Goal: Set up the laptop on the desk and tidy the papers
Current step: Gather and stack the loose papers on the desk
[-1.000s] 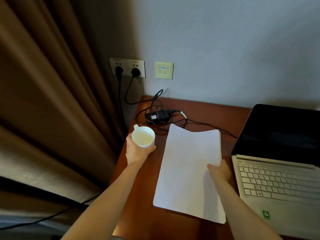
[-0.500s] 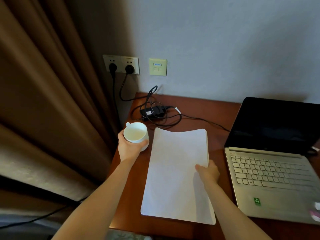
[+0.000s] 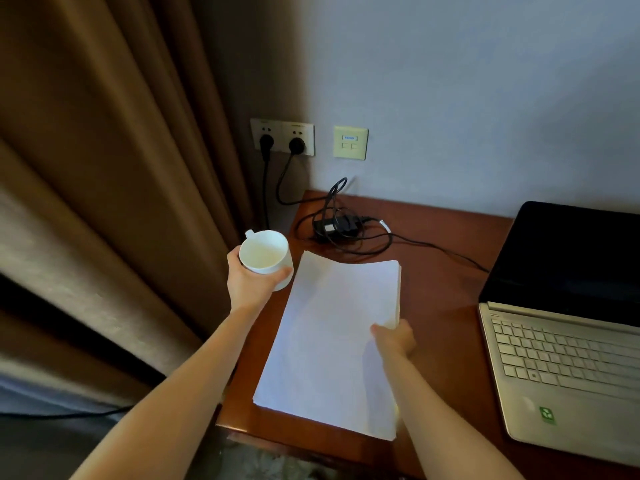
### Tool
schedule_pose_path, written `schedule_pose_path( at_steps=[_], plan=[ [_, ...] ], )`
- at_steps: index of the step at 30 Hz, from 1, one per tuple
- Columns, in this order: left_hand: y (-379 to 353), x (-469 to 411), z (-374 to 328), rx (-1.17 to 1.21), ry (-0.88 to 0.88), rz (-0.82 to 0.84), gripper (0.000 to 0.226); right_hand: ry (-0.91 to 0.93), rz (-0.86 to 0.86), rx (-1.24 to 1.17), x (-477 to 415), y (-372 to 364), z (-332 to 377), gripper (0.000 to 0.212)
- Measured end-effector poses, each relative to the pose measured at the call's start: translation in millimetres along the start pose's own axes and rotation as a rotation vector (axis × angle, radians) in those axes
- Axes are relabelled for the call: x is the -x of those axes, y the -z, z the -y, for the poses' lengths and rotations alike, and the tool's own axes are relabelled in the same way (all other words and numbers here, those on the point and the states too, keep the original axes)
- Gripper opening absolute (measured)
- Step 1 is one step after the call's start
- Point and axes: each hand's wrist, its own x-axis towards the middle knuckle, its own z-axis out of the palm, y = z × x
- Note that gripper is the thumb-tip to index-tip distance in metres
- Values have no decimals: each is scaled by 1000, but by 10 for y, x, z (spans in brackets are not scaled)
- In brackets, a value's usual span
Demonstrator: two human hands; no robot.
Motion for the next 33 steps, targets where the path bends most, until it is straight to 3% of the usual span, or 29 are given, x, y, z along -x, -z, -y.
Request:
schedule_pose_path(
  at_steps=[19, 24, 30, 33],
  plan=[
    [175, -51, 48, -4, -5, 42, 90, -7, 37, -50, -99, -565, 298, 38],
    [117, 15, 33, 12, 4, 85, 90, 6, 70, 97, -115, -598, 310, 43],
    [-2, 137, -28, 19, -35, 165, 89, 77, -24, 525, 14, -407, 351, 56],
    [-76, 178, -49, 48, -42, 228, 89, 224, -65, 452, -40, -275, 332, 45]
  ],
)
